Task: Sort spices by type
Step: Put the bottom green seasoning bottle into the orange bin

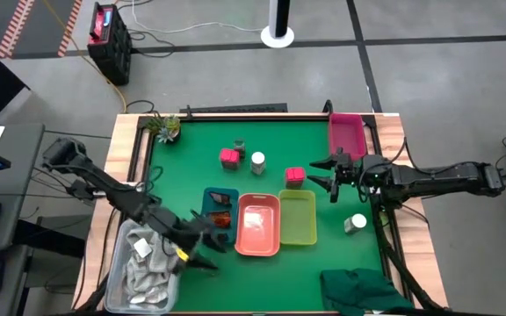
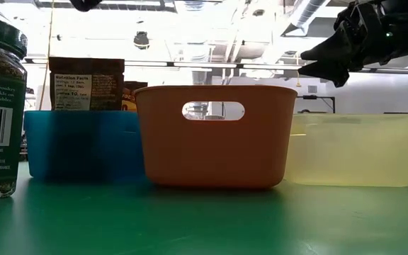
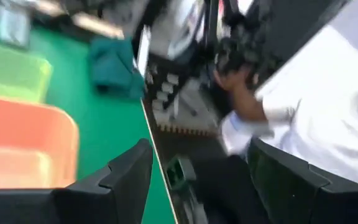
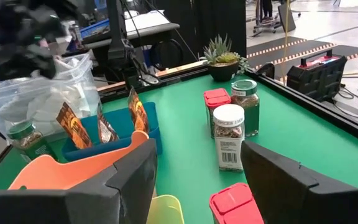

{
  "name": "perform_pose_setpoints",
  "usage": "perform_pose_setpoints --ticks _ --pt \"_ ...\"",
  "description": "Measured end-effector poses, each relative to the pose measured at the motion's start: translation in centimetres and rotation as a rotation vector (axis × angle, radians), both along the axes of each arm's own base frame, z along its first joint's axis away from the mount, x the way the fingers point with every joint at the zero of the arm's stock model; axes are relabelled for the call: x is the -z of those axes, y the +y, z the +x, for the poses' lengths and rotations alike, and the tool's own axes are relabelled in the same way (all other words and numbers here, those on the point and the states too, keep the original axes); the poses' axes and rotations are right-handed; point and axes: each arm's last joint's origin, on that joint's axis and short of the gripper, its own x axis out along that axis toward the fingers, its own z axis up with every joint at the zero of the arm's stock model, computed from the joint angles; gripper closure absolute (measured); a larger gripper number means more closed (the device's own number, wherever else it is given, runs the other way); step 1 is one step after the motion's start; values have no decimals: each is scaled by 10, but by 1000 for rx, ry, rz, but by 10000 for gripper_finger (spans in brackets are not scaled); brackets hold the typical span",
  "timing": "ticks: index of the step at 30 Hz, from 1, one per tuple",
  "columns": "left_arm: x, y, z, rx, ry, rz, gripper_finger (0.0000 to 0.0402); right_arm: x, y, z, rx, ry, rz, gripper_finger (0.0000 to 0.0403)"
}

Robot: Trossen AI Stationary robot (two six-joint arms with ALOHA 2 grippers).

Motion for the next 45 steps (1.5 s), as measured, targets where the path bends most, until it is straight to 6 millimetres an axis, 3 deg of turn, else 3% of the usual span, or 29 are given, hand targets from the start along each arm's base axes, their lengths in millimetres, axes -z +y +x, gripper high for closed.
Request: perform_pose_setpoints --ticks 5,11,19,28,38,45 --pt "-10 -22 19 9 276 201 152 0 0 0 0 0 0 143" --pt "-21 -50 37 34 481 433 152 0 0 0 -3 2 1 143" --pt "-8 -65 49 100 830 590 152 0 0 0 -2 3 1 143" --pt "-3 -68 54 149 835 703 148 1 0 0 -2 5 1 143" --pt "1 -71 52 251 767 858 99 1 0 0 -2 6 1 143" --pt "18 -75 58 326 760 955 95 1 0 0 -2 12 1 143"
